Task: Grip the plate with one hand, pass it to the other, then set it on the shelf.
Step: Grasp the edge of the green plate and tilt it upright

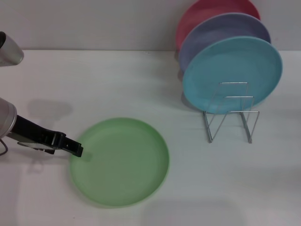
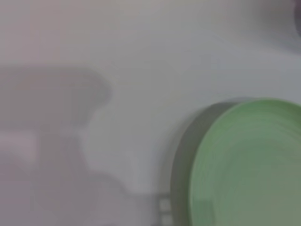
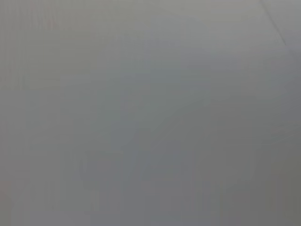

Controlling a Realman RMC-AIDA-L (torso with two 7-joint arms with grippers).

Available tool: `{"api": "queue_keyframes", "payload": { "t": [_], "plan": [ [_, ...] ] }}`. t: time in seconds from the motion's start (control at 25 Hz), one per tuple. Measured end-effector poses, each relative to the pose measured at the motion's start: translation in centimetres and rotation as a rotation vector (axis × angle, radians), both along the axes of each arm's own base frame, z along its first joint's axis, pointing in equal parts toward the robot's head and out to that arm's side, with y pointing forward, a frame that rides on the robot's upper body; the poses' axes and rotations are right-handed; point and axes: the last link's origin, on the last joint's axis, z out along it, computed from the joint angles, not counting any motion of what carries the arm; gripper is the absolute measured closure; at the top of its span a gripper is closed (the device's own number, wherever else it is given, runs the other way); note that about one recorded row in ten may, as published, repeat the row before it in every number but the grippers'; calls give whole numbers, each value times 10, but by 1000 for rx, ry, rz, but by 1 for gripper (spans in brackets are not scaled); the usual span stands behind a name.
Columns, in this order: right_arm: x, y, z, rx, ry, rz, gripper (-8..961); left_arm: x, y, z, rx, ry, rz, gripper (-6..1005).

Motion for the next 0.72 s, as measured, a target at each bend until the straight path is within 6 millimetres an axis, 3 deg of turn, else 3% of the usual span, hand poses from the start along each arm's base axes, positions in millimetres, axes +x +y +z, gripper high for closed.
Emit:
{"api": "queue_keyframes", "payload": {
  "t": [0.72],
  "plan": [
    [-1, 0, 2, 6, 1, 11, 253, -12, 2, -18, -2, -33, 68, 204]
  ]
}}
